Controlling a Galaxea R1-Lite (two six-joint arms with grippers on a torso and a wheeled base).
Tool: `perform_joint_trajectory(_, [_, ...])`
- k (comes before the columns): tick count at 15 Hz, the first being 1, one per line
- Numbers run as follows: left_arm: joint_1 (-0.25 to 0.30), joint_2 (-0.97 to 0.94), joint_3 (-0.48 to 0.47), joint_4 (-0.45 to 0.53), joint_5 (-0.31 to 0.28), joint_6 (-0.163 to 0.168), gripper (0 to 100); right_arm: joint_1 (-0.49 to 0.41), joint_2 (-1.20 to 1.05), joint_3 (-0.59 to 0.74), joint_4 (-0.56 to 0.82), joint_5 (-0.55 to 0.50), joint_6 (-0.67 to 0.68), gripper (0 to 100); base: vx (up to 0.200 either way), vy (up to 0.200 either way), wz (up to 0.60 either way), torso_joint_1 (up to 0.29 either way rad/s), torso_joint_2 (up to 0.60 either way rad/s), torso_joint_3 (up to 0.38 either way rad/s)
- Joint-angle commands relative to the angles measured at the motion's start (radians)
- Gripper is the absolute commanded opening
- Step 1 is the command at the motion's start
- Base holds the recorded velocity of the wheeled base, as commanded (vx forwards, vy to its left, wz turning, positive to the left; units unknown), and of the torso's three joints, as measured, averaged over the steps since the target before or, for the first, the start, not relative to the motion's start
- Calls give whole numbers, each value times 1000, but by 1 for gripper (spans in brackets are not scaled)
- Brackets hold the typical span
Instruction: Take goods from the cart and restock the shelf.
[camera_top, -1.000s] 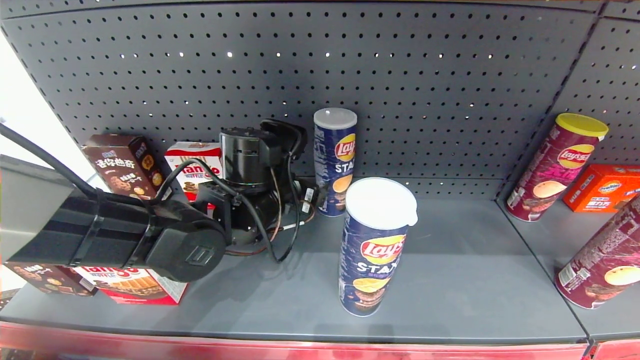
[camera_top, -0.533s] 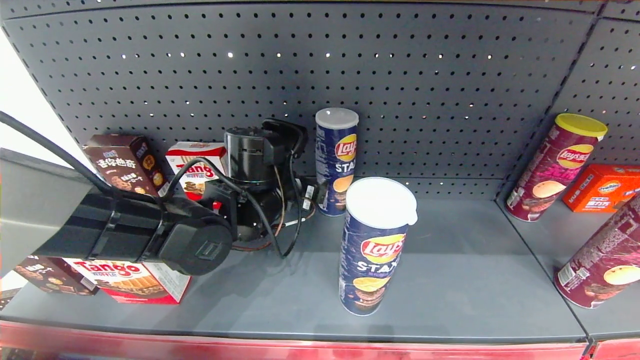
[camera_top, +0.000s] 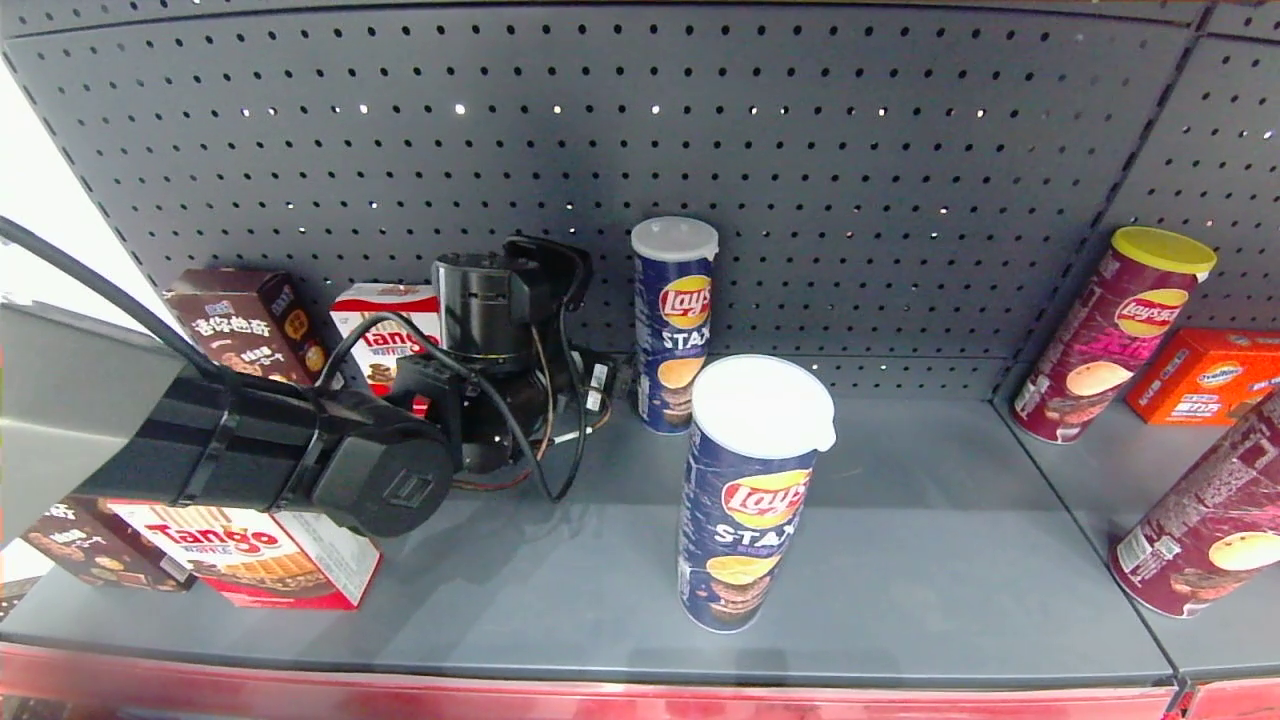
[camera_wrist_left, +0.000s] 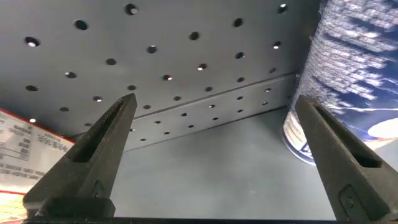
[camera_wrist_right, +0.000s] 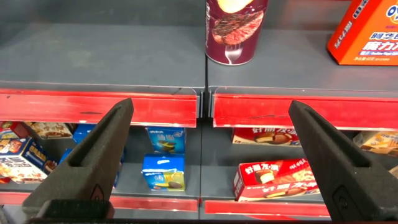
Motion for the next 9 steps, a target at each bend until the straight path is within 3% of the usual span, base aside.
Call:
perform_joint_trajectory(1, [2, 2, 3, -1, -1, 1, 100, 0, 0, 0, 0, 0, 0, 100, 0, 0, 0, 0, 0, 0])
perform_joint_trajectory(9, [-9, -11, 8, 2, -10, 2, 100, 1, 0, 0, 0, 0, 0, 100, 0, 0, 0, 0, 0, 0])
